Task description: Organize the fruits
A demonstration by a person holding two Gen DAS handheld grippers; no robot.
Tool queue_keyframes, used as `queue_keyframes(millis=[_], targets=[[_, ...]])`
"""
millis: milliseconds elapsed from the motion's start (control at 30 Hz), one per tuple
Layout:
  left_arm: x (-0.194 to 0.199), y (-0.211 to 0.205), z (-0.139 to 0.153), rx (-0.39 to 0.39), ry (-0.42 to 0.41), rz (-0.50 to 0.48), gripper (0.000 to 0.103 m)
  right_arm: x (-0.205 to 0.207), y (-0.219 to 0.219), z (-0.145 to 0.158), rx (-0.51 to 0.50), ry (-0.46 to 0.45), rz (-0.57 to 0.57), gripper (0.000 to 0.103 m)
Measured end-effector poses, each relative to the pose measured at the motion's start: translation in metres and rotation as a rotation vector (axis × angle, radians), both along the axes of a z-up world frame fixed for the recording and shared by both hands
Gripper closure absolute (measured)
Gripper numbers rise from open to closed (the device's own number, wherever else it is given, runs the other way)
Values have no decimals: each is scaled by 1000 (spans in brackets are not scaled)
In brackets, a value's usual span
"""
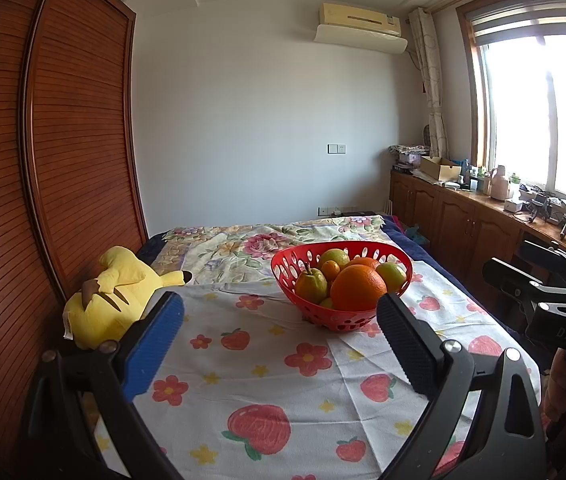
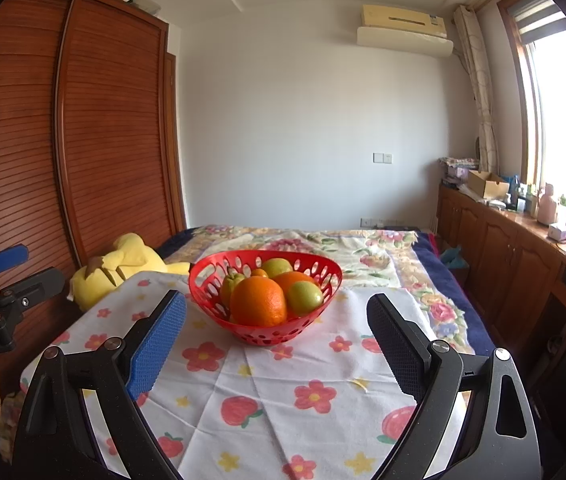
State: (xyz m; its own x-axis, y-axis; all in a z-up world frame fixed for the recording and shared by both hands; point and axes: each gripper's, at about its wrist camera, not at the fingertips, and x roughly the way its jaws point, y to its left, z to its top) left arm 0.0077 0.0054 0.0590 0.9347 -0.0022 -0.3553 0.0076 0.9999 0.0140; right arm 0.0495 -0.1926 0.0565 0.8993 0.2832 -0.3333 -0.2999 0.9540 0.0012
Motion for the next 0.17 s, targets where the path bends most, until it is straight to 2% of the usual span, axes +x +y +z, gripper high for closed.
queue_keyframes(millis=[167], targets=[[0, 0, 0, -1, 0, 0, 5, 0, 0, 0, 0, 0, 1, 10]])
